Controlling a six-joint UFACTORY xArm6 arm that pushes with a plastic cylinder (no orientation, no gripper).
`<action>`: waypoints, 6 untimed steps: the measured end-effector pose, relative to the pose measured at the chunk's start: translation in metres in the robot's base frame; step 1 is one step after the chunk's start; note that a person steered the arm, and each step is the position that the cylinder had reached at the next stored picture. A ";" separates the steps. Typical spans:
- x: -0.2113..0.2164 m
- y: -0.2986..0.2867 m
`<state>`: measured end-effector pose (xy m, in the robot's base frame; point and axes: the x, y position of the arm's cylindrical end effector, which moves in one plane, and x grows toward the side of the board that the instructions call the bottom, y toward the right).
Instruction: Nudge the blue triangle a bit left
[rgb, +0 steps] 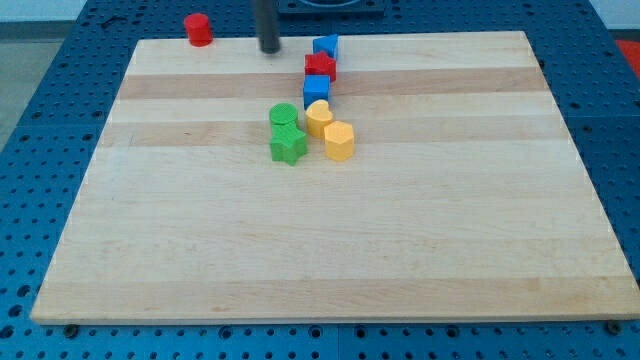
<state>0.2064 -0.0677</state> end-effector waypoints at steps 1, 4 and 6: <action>-0.014 0.023; -0.014 0.084; 0.026 0.071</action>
